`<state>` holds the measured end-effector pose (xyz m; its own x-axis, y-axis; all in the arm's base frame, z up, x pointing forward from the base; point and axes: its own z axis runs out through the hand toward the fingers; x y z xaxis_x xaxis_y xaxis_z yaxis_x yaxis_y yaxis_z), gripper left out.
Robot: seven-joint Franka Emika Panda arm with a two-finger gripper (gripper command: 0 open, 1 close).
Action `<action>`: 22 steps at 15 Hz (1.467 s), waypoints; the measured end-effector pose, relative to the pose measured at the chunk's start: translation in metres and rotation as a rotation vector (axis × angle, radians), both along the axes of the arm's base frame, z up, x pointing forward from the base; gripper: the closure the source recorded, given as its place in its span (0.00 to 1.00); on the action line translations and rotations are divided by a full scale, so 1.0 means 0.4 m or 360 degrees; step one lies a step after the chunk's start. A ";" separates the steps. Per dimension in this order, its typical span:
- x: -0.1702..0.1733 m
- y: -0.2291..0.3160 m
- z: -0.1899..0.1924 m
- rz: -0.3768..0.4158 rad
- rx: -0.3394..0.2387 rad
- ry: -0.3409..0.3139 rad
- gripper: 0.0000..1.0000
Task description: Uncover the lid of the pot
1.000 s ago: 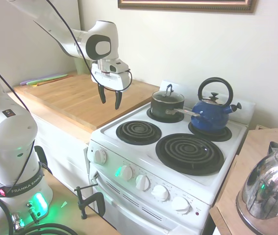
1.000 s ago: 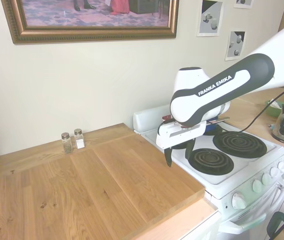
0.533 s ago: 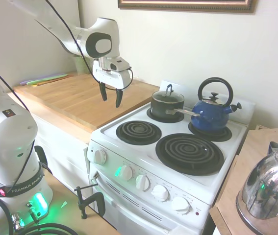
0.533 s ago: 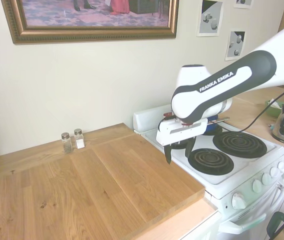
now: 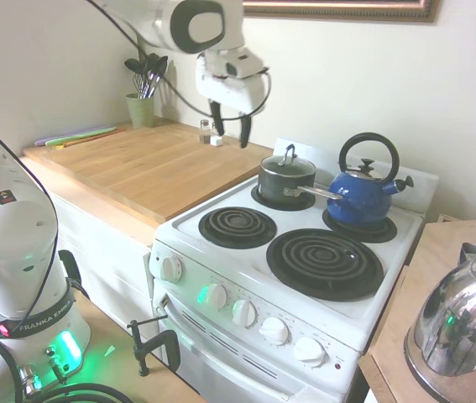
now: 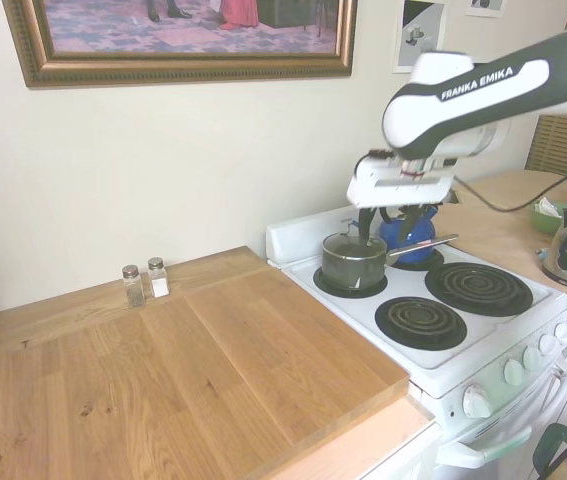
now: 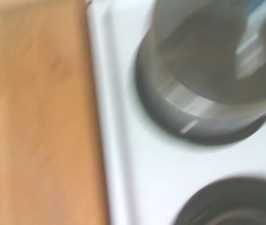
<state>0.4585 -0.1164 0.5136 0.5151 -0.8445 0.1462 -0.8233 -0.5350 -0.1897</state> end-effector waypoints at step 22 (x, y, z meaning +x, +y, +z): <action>0.358 -0.125 -0.137 0.0350 0.0058 0.0150 1.00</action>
<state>0.6017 -0.1666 0.4587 0.6971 -0.7144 0.0605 -0.7027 -0.6975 -0.1399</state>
